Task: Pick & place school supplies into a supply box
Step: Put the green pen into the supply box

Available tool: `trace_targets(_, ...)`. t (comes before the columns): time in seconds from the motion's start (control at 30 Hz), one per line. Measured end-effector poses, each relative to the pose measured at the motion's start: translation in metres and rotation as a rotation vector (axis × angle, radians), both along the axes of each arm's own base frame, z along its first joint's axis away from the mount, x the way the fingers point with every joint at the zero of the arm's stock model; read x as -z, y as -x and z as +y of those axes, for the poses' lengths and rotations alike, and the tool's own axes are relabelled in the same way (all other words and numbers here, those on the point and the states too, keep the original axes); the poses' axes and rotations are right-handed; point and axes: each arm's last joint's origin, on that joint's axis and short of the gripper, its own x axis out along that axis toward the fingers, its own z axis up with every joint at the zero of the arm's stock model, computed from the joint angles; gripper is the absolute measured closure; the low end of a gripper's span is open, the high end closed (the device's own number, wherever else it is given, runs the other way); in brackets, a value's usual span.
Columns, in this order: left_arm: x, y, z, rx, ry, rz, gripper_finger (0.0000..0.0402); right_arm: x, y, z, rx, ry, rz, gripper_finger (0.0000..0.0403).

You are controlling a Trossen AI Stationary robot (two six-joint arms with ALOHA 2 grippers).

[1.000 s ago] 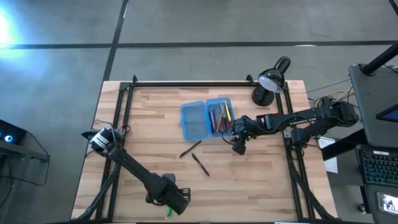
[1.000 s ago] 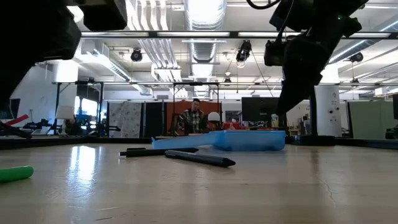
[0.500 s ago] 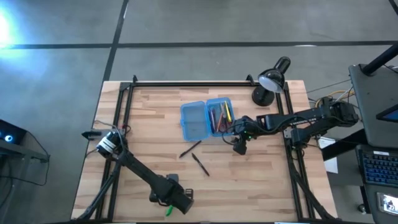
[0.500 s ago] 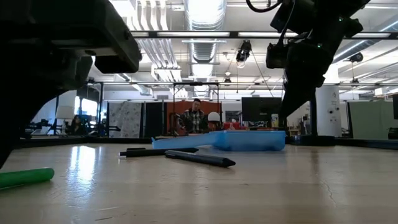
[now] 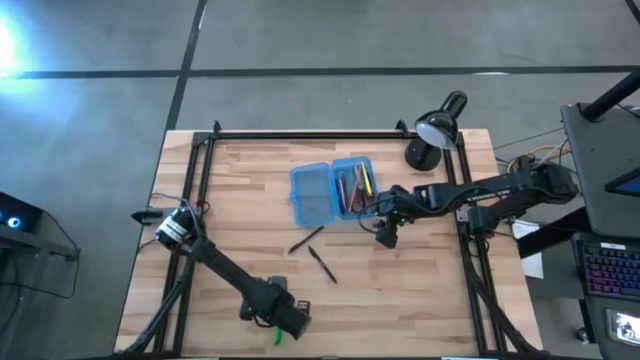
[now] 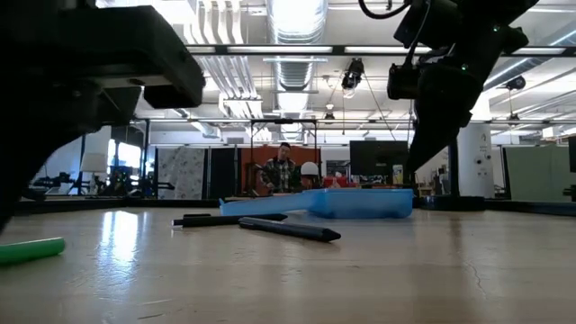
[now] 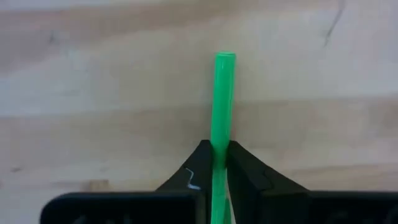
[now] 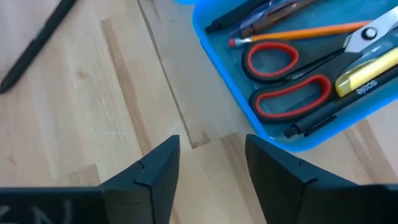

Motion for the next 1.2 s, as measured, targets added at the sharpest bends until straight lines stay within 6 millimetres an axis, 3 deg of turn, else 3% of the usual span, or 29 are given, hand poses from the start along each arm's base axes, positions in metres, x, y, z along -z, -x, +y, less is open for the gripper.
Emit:
trace_targets(0.33, -0.025, 0.005, 0.018, -0.071, -0.159, -0.090, 0.0394, -0.009, 0.004, -0.003, 0.033, 0.044, -0.041, 0.0250)
trace_targets(0.47, -0.044, 0.004, 0.027, -0.104, -0.180, -0.154, 0.0394, -0.011, 0.004, -0.003, 0.044, 0.052, -0.049, 0.0256)
trace_targets(0.77, -0.083, -0.008, 0.069, -0.207, -0.284, -0.345, 0.0394, -0.035, 0.017, -0.009, 0.170, 0.096, -0.169, 0.0273)
trace_targets(1.0, -0.111, -0.036, 0.132, -0.217, -0.385, -0.525, 0.0394, -0.065, 0.040, -0.013, 0.302, 0.222, -0.324, 0.0274)
trace_targets(1.2, -0.120, -0.070, 0.212, -0.154, -0.423, -0.670, 0.0394, -0.079, 0.058, -0.014, 0.336, 0.246, -0.387, 0.0277)
